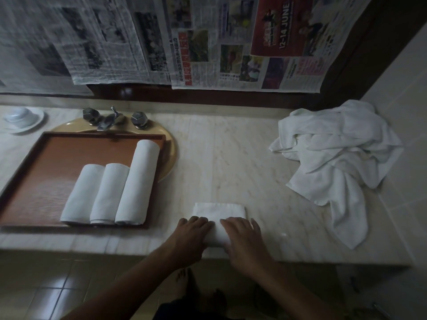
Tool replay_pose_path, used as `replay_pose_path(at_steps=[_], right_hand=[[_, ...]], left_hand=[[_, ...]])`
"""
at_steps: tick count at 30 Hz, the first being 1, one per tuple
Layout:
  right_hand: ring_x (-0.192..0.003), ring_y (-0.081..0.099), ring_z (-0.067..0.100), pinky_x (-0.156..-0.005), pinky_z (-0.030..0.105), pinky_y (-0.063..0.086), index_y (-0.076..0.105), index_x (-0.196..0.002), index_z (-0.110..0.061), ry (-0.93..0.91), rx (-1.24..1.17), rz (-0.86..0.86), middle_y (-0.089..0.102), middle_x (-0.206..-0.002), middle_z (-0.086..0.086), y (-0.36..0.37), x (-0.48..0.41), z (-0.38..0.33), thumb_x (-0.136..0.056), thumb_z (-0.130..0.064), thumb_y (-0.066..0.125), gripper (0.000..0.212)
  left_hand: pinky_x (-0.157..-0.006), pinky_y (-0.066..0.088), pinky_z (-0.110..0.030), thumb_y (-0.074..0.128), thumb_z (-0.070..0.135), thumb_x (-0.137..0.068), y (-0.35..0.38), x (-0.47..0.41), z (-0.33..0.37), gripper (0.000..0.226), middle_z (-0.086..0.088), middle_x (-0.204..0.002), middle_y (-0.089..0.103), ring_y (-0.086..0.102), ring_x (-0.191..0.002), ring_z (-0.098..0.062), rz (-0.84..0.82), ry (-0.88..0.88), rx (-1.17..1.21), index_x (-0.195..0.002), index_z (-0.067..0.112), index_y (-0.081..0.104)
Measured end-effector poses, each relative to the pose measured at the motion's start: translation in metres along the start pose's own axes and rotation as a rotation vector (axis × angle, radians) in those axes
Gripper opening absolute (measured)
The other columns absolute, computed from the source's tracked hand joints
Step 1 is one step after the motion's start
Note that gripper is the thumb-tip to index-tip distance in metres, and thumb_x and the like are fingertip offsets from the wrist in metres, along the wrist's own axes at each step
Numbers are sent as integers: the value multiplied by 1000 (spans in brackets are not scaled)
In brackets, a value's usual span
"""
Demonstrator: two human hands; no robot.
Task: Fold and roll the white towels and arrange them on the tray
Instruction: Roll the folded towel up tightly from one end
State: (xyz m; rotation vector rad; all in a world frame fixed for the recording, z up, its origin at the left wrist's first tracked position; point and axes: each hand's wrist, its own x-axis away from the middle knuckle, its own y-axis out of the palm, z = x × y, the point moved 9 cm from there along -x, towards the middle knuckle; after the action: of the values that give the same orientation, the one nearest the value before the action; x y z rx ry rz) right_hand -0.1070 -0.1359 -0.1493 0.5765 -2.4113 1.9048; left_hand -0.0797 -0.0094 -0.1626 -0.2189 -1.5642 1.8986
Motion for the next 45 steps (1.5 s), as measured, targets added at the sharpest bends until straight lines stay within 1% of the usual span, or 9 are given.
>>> replay_pose_path(at_steps=[3, 7, 15, 22, 27, 32, 36, 40, 45], right_hand=[[-133, 55, 33, -114, 57, 38, 53, -141, -17, -26, 55, 133, 56, -145, 9, 14, 13, -13, -63, -20, 84, 84], [-145, 39, 42, -115, 63, 20, 39, -154, -6, -31, 139, 119, 41, -157, 20, 27, 1, -15, -68, -18, 74, 94], [-153, 14, 36, -124, 61, 0, 1, -162, -11, -12, 249, -64, 15, -166, 15, 5, -60, 5, -81, -31, 69, 108], [-123, 48, 32, -102, 50, 37, 35, -142, -18, -46, 246, -200, 47, -135, 11, -1, -103, 17, -74, -37, 76, 82], [-113, 59, 30, -94, 43, 45, 39, -137, -24, -25, 116, -315, 58, -126, 7, 7, -97, 20, -71, -67, 75, 86], [-120, 53, 28, -99, 43, 42, 35, -144, -30, -68, 75, -279, 53, -135, 3, 18, -57, -1, -79, -53, 73, 78], [-129, 43, 25, -106, 42, 34, 26, -154, -33, -119, 79, -113, 44, -146, 0, 16, -35, -23, -84, -45, 69, 83], [-139, 35, 14, -112, 35, 33, 28, -156, -38, -39, -271, 65, 36, -155, -11, -2, -20, -25, -76, -69, 71, 97], [-139, 42, 17, -105, 35, 45, 9, -163, -34, 348, -1176, 62, 27, -164, -5, -12, -6, -15, -67, -65, 83, 125]], left_hand=[[-111, 35, -40, 62, 40, -98, -7, -13, -9, 64, 4, -152, 46, 43, -136, -18, -91, -26, 47, -155, 26, 38], [-112, 37, -33, 68, 42, -95, -13, -28, -24, 69, -2, -154, 49, 46, -138, -20, -182, -89, 209, -155, 22, 42], [-101, 49, -38, 66, 51, -95, -13, 0, -68, 71, -10, -143, 55, 59, -122, -23, 154, -481, 609, -153, 17, 44], [-81, 57, -44, 65, 39, -99, 23, 26, -65, 50, -6, -93, 70, 69, -87, -24, 176, -741, 1043, -136, 9, 49], [-78, 57, -38, 67, 38, -93, 45, 25, -18, 41, -17, -93, 63, 64, -88, -34, 40, -734, 1818, -116, 5, 62], [-92, 60, -47, 79, 45, -85, 47, 35, -23, 53, -17, -126, 67, 66, -114, -36, 218, -806, 1939, -123, 9, 69], [-76, 63, -41, 81, 40, -85, 35, 46, -33, 52, -11, -124, 63, 65, -112, -29, 328, -785, 1813, -124, 11, 62], [-82, 63, -51, 89, 41, -73, 10, 59, -58, 54, -16, -118, 69, 70, -107, -33, 469, -702, 1692, -115, 16, 66], [-87, 57, -54, 85, 31, -71, -40, 84, -87, 53, -16, -113, 72, 68, -108, -36, 565, -485, 1730, -115, 8, 65]])
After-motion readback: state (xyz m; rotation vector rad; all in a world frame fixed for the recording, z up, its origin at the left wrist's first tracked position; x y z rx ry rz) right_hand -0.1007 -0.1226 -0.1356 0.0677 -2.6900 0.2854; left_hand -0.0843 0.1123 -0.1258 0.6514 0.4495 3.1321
